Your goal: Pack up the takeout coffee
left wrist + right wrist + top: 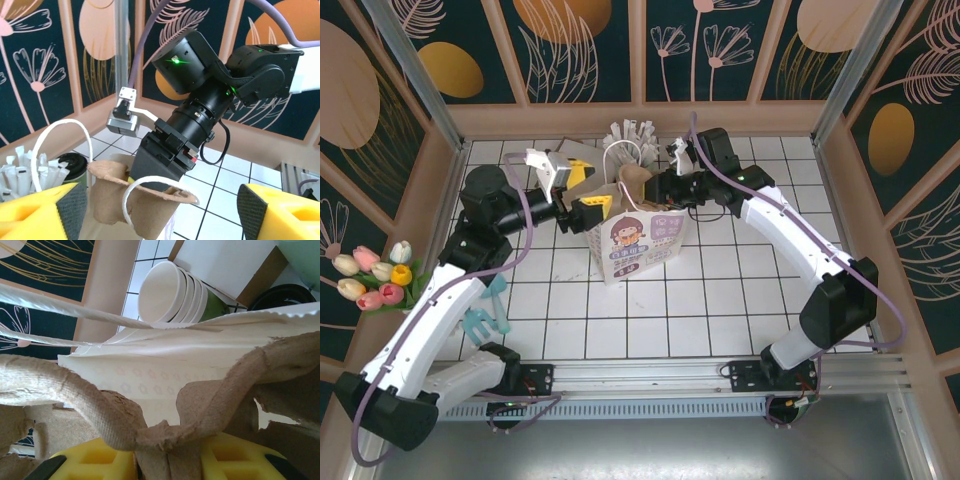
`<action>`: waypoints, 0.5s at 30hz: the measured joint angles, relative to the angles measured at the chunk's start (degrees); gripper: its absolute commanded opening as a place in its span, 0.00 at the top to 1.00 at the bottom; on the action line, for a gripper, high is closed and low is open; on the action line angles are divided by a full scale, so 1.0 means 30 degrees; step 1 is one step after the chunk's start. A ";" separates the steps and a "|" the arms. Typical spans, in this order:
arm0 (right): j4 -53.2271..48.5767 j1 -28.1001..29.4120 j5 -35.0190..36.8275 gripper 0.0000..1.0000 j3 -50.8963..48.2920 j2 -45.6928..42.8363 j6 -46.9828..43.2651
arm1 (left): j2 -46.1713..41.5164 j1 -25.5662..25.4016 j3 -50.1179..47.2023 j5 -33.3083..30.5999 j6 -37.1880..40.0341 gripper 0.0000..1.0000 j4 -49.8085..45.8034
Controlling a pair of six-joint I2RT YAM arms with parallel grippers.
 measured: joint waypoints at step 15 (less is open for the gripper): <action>-0.0007 0.0007 0.0000 0.70 0.0153 0.0284 -0.0007 | 0.2805 -0.0007 0.1698 0.3038 0.5202 0.39 -0.1049</action>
